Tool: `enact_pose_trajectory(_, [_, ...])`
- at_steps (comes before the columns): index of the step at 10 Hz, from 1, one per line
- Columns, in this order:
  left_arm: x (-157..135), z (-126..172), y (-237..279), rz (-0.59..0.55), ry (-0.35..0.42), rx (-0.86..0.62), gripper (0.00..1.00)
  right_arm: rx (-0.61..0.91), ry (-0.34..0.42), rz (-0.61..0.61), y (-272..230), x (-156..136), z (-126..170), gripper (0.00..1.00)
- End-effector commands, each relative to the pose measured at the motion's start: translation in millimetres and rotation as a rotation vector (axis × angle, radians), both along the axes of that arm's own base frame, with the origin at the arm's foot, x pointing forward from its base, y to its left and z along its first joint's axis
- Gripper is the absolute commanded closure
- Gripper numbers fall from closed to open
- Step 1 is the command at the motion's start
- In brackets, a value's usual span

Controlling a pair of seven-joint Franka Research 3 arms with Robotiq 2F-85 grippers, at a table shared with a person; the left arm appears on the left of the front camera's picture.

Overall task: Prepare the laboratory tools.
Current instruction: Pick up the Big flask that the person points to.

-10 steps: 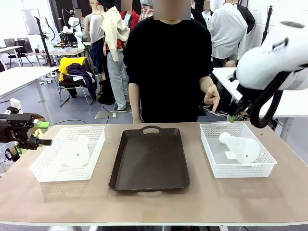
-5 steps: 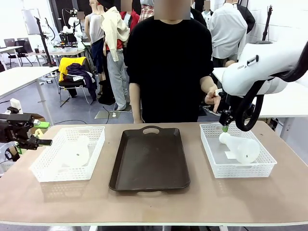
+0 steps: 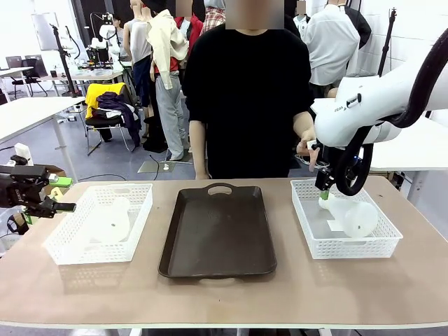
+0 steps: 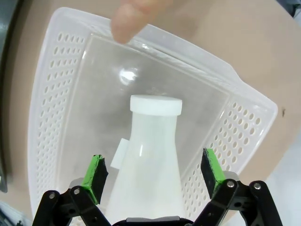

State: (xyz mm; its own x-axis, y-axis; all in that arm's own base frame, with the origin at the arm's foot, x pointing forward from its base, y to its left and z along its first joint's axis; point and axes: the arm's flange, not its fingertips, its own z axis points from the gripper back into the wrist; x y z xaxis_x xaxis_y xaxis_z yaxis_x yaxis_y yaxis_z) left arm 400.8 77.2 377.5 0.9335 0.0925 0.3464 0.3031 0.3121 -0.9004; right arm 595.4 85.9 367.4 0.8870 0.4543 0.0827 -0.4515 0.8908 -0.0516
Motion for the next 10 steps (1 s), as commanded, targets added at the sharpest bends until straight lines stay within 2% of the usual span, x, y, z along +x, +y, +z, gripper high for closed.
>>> enact_pose_trajectory(1, [-1, 2, 1, -0.003, -0.011, -0.01, 0.0, -0.048, -0.014, -0.02, 3, 11, -6, 0.0])
enact_pose_trajectory(7, [-1, 2, 1, -0.003, -0.011, -0.01, 0.0, -0.036, -0.022, 0.001, 4, 20, -35, 0.0])
enact_pose_trajectory(10, [-1, 2, 1, -0.003, -0.011, -0.01, 0.0, -0.008, -0.043, -0.011, 5, 23, -39, 0.0])
